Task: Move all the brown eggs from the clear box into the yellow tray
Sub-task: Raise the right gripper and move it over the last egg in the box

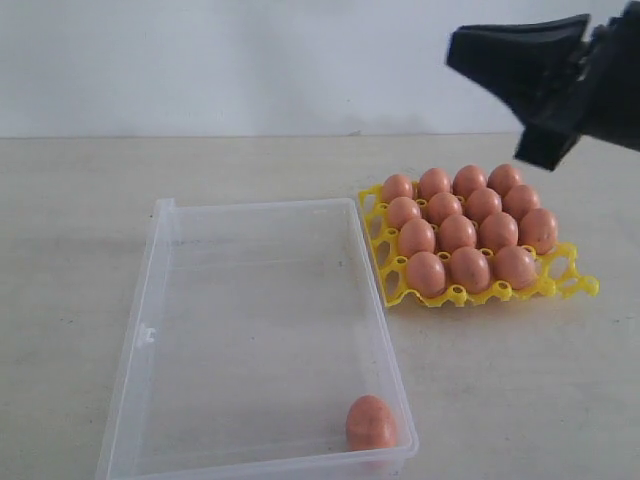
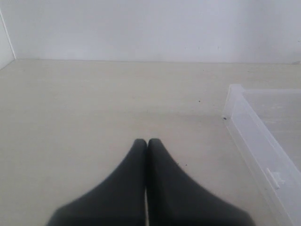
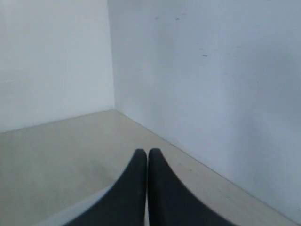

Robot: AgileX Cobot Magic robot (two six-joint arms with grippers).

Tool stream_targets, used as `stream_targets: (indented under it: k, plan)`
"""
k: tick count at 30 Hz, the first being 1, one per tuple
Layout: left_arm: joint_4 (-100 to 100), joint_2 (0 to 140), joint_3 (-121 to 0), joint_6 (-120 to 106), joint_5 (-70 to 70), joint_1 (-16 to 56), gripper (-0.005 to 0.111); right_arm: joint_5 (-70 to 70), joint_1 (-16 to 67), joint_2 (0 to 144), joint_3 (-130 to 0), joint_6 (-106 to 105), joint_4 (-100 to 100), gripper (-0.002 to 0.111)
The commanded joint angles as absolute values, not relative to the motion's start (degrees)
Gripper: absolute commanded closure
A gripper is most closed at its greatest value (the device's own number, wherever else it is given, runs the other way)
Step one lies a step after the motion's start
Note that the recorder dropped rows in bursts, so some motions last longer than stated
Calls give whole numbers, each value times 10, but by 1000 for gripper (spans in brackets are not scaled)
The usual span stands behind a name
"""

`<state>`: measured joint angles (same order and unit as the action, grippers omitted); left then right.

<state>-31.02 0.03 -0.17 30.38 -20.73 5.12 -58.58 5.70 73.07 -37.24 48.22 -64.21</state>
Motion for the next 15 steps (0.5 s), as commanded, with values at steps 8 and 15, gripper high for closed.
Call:
stream_targets:
  k: [8, 15]
  plan:
    - [-313, 0, 0, 304, -206, 52, 111, 646, 461, 841, -658, 397, -564, 109]
    - [-313, 0, 0, 304, -206, 52, 111, 700, 463, 983, -896, 92, -62, 105]
